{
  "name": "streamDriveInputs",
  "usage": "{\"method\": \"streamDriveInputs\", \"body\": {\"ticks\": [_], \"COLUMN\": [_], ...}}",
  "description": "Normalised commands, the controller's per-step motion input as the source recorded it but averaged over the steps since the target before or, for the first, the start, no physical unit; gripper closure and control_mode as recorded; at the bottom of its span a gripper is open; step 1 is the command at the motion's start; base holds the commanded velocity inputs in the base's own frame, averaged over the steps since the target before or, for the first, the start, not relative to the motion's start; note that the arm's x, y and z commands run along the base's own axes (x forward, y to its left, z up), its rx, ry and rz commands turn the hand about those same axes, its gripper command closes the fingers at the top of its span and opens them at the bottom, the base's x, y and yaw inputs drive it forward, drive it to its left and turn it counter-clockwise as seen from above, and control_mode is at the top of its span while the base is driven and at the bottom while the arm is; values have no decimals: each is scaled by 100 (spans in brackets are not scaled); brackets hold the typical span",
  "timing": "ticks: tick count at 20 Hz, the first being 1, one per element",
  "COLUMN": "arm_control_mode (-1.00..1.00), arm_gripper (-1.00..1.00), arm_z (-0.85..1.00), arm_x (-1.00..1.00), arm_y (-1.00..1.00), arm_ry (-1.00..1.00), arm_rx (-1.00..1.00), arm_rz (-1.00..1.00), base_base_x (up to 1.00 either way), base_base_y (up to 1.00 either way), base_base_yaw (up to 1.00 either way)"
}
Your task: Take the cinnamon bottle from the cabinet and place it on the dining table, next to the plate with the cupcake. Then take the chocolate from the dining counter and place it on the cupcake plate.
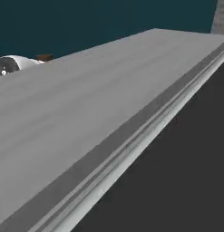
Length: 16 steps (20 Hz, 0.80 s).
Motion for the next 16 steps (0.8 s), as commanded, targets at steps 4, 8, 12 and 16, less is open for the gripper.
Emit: {"method": "streamDriveInputs", "body": {"ticks": [4,8,12,16], "arm_control_mode": [100,100,100,100], "arm_gripper": [100,100,100,100], "arm_z": [0,0,0,0], "arm_x": [0,0,0,0], "arm_y": [0,0,0,0], "arm_ry": [0,0,0,0], "arm_rx": [0,0,0,0], "arm_rz": [0,0,0,0], "base_base_x": [100,100,100,98], "base_base_y": [-30,-20,-27,-27], "base_base_yaw": [63,70,68,69]}}
